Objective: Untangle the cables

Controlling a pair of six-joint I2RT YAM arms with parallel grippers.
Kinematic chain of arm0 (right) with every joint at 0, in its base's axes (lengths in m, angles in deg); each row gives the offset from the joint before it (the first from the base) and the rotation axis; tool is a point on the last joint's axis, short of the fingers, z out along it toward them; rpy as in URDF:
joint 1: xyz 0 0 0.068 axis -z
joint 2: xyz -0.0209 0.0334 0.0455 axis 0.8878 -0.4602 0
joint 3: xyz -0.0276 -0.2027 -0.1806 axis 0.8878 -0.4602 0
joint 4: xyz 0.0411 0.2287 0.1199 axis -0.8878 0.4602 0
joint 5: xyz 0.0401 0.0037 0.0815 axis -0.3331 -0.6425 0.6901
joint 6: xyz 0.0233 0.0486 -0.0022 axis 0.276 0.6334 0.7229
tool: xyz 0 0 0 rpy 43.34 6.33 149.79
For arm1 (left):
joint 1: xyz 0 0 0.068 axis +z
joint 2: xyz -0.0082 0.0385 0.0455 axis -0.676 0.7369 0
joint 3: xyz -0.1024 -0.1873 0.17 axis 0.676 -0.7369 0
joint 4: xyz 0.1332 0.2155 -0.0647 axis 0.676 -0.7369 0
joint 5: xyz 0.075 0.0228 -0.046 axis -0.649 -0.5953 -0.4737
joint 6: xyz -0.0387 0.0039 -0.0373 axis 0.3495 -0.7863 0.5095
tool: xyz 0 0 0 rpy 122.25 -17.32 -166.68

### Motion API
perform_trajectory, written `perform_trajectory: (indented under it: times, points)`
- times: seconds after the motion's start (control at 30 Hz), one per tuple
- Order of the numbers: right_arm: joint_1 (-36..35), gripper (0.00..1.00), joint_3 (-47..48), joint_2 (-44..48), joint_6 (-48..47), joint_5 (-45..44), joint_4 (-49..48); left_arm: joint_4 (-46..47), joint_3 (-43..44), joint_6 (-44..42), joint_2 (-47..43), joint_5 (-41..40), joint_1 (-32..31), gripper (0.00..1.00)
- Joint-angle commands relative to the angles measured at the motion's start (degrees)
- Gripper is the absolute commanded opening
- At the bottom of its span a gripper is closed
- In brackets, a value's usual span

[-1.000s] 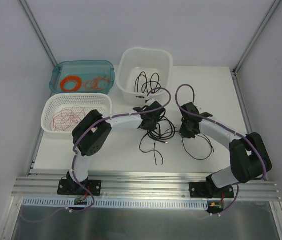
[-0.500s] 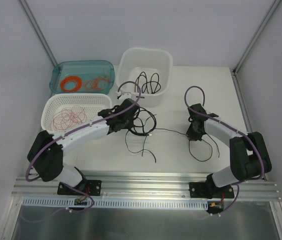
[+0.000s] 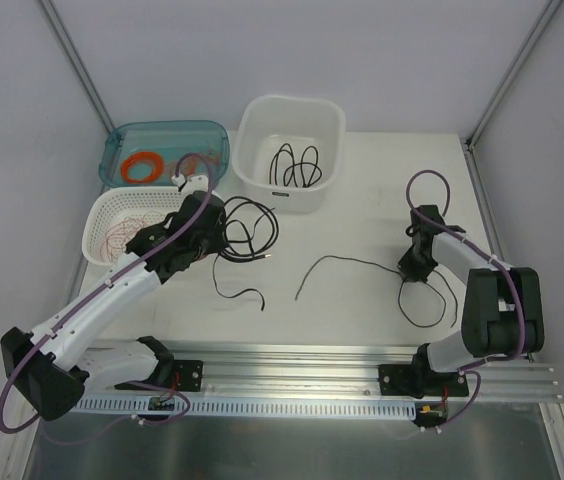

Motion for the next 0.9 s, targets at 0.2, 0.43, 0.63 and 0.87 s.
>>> perform_trajectory:
  times: [0.2, 0.43, 0.63, 0.87]
  points:
    - [2.6, 0.01, 3.97, 2.15, -6.23, 4.04, 1.95, -0.58, -2.57, -0.29, 2.58, 9.16, -0.82, 0.0]
    - [-4.68, 0.07, 5.37, 2.15, -9.06, 4.22, 1.86, 7.51, -3.28, 0.15, 12.68, 13.03, -2.76, 0.0]
    - [-12.07, 0.12, 6.69, -0.57, -5.64, 1.76, 0.98, 13.31, -1.43, 0.5, 25.5, 15.23, -2.76, 0.0]
    - [-20.94, 0.26, 10.47, -5.22, -4.31, 1.84, -1.04, 15.69, 0.06, 1.03, 33.6, 16.46, -2.76, 0.12]
